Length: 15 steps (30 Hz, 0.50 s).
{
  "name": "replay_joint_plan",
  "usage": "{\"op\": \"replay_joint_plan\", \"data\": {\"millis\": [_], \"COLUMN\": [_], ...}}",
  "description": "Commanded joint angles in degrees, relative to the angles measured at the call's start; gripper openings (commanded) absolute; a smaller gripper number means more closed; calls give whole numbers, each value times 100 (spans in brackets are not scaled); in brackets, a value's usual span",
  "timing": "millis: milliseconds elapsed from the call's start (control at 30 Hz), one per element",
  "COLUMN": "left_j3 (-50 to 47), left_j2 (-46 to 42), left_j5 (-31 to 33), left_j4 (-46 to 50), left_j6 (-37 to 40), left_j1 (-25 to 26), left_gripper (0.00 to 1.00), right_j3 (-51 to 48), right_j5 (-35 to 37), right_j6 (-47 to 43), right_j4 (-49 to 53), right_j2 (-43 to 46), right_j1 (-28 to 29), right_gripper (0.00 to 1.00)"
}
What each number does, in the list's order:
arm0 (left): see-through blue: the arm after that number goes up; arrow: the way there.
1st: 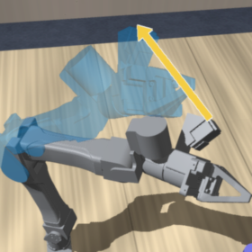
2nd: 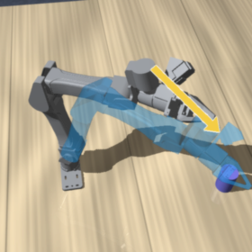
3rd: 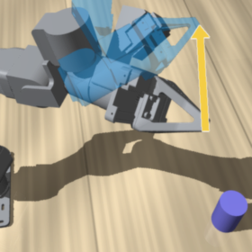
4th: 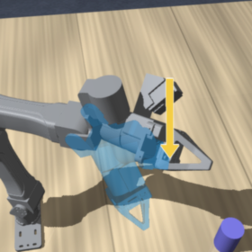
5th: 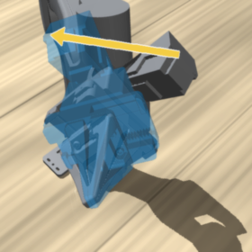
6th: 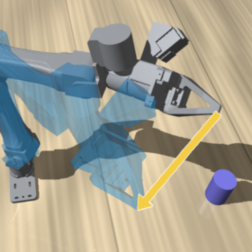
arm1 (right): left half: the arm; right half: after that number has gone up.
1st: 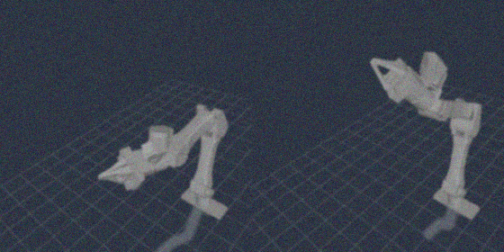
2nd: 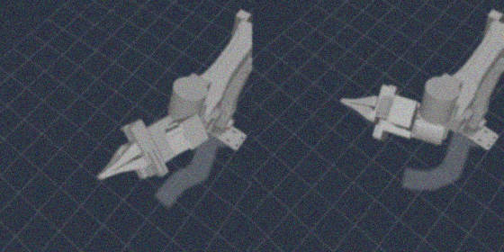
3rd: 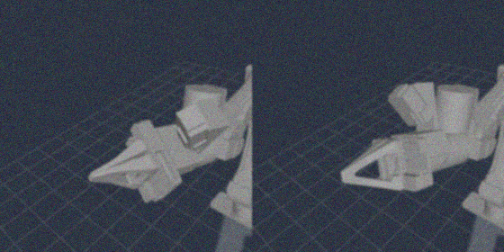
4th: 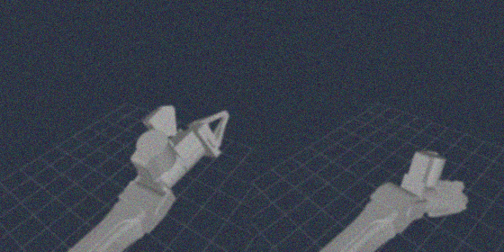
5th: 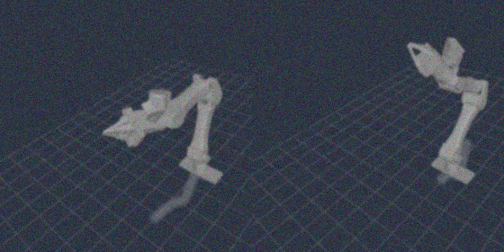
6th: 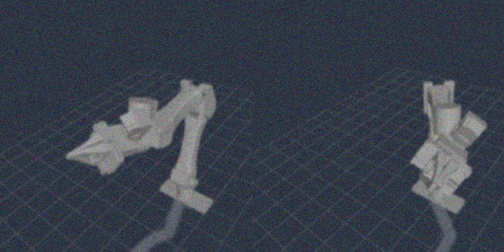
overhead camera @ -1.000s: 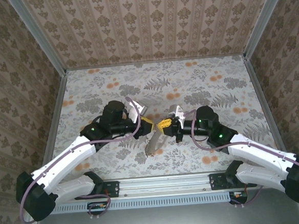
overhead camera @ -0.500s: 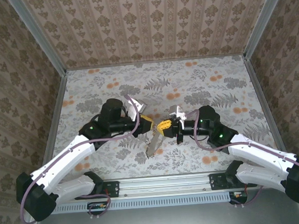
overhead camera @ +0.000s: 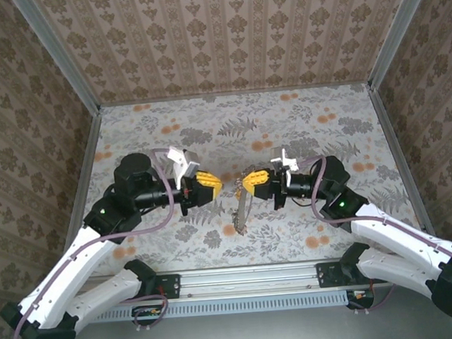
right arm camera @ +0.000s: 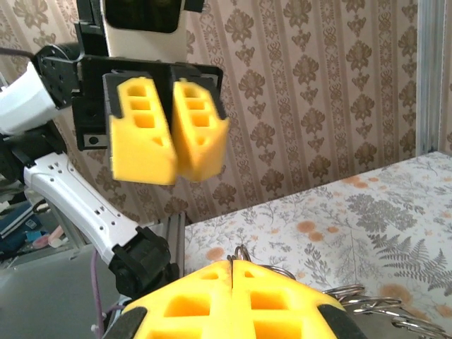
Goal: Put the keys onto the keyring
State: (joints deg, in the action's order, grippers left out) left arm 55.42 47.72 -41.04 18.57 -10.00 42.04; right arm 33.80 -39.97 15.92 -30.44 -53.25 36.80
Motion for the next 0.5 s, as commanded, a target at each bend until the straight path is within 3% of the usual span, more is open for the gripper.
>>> {"op": "replay_joint_plan", "data": {"millis": [0, 133, 467], "left_j3": [135, 121, 43], "left_j2": [49, 208, 431], "left_j5": [-691, -659, -494], "left_j4": [-232, -300, -735], "left_j6": [71, 233, 371], "left_j1": [217, 501, 497], "left_gripper": [16, 12, 10], "right_j3": [283, 377, 434], "right_j5": [-289, -461, -723], "right_j6": [347, 451, 535], "right_j4": [-594, -657, -657], "right_j2": [7, -61, -75], "right_j1": [-50, -59, -59], "right_gripper": [0, 0, 0]}}
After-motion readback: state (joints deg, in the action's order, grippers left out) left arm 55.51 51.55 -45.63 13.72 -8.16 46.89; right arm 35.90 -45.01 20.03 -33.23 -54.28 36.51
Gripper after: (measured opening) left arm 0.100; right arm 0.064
